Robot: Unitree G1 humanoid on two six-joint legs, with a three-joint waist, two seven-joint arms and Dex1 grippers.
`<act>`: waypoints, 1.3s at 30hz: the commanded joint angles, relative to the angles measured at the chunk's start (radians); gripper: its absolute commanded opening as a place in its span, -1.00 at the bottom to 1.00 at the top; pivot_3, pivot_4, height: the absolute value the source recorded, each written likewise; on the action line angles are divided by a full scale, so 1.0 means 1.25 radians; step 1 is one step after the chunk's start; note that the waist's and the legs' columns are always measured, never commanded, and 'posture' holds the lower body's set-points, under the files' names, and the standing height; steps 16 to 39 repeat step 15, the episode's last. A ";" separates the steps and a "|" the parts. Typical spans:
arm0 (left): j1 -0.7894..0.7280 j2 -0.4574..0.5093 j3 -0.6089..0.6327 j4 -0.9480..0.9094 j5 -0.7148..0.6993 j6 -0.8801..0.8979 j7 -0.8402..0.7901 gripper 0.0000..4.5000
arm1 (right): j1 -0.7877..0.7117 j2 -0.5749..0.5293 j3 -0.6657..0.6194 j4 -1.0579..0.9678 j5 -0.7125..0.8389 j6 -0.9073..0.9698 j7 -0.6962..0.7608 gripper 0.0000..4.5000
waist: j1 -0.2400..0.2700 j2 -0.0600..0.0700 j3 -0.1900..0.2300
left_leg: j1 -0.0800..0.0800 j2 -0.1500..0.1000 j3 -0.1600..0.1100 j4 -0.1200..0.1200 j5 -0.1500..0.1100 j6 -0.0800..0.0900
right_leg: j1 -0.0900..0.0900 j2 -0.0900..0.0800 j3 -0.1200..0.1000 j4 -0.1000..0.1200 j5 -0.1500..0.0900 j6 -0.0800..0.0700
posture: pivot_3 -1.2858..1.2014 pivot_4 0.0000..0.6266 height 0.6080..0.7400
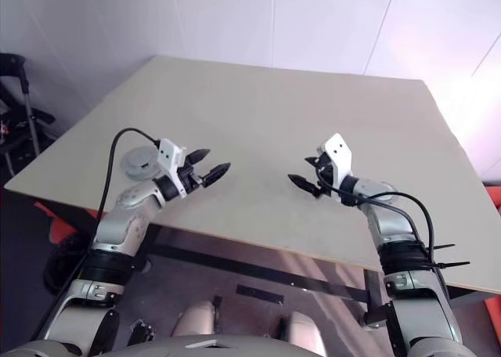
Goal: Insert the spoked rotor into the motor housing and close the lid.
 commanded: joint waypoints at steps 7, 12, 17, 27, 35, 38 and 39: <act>-0.001 -0.002 0.009 -0.021 0.013 -0.013 0.012 0.98 | -0.024 0.024 -0.036 0.015 0.001 -0.060 -0.049 0.71 | 0.000 0.000 0.000 | 0.000 0.000 0.000 0.000 0.000 0.000 | 0.000 0.000 0.000 0.000 0.000 0.000 | 0.03 -1.00 1.00; -0.003 -0.009 0.012 -0.038 0.019 -0.001 0.048 0.98 | -0.020 0.070 -0.039 0.036 -0.024 -0.167 -0.110 0.71 | -0.001 0.000 0.000 | 0.000 0.000 0.000 0.000 0.000 0.000 | 0.000 0.000 0.000 0.000 0.000 0.000 | 0.03 -1.00 1.00; 0.009 -0.015 0.000 -0.060 0.018 0.005 0.051 0.98 | -0.020 0.094 -0.042 0.028 -0.012 -0.168 -0.114 0.71 | -0.002 0.000 0.000 | 0.000 0.000 0.000 0.000 0.000 0.000 | 0.000 0.000 0.000 0.000 0.000 0.000 | 0.03 -1.00 1.00; 0.009 -0.015 0.000 -0.060 0.018 0.005 0.051 0.98 | -0.020 0.094 -0.042 0.028 -0.012 -0.168 -0.114 0.71 | -0.002 0.000 0.000 | 0.000 0.000 0.000 0.000 0.000 0.000 | 0.000 0.000 0.000 0.000 0.000 0.000 | 0.03 -1.00 1.00; 0.009 -0.015 0.000 -0.060 0.018 0.005 0.051 0.98 | -0.020 0.094 -0.042 0.028 -0.012 -0.168 -0.114 0.71 | -0.002 0.000 0.000 | 0.000 0.000 0.000 0.000 0.000 0.000 | 0.000 0.000 0.000 0.000 0.000 0.000 | 0.03 -1.00 1.00; 0.009 -0.015 0.000 -0.060 0.018 0.005 0.051 0.98 | -0.020 0.094 -0.042 0.028 -0.012 -0.168 -0.114 0.71 | -0.002 0.000 0.000 | 0.000 0.000 0.000 0.000 0.000 0.000 | 0.000 0.000 0.000 0.000 0.000 0.000 | 0.03 -1.00 1.00; 0.009 -0.015 0.000 -0.060 0.018 0.005 0.051 0.98 | -0.020 0.094 -0.042 0.028 -0.012 -0.168 -0.114 0.71 | -0.002 0.000 0.000 | 0.000 0.000 0.000 0.000 0.000 0.000 | 0.000 0.000 0.000 0.000 0.000 0.000 | 0.03 -1.00 1.00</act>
